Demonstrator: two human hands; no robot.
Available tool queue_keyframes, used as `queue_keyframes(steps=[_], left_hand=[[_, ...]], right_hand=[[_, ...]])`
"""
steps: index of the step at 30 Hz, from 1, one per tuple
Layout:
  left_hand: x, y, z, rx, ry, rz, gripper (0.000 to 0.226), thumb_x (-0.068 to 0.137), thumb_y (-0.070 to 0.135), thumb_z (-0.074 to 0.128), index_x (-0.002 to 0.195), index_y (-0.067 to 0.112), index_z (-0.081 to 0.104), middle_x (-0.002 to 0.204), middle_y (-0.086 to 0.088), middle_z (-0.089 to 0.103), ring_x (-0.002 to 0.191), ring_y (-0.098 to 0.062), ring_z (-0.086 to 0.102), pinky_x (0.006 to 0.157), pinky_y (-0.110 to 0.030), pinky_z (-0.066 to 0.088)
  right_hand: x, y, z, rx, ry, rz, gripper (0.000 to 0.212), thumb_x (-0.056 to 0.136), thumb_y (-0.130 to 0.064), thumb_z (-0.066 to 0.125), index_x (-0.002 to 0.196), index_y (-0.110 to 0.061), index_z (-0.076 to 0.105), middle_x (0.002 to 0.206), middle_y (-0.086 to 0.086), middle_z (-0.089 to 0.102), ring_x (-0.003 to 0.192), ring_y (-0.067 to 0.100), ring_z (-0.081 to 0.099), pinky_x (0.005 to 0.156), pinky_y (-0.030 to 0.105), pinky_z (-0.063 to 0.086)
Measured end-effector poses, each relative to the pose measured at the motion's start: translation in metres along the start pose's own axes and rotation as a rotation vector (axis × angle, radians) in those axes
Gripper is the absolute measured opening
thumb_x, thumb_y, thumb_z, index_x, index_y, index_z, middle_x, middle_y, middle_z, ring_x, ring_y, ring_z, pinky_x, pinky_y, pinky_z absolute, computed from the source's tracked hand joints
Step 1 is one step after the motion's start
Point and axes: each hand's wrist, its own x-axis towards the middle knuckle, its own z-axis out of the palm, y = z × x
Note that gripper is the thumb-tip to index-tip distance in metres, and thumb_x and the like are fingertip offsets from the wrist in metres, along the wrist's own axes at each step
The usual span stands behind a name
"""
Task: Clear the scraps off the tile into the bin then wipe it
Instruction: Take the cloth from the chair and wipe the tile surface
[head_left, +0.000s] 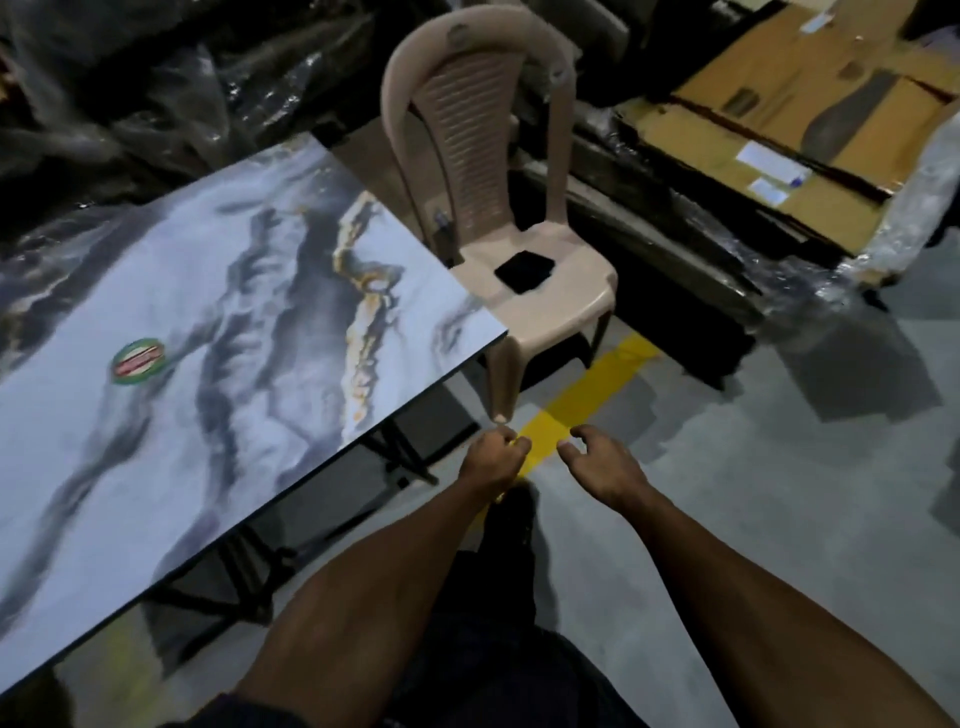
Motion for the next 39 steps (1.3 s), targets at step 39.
queue_keyframes(steps=[39], left_hand=[[0.549,0.168,-0.015,0.104,0.313,-0.313,0.063,0.083,0.005,0.057,0.144,0.009,0.040,0.137,-0.020,0.046,0.119,-0.040,0.052,0.100,-0.039,0.044]], right_hand=[[0.625,-0.039,-0.192,0.065,-0.316,-0.045,0.035,0.097,-0.029,0.051,0.126,-0.013,0.058,0.118,0.010,0.064,0.111,0.029,0.058,0.096,0.038,0.046]])
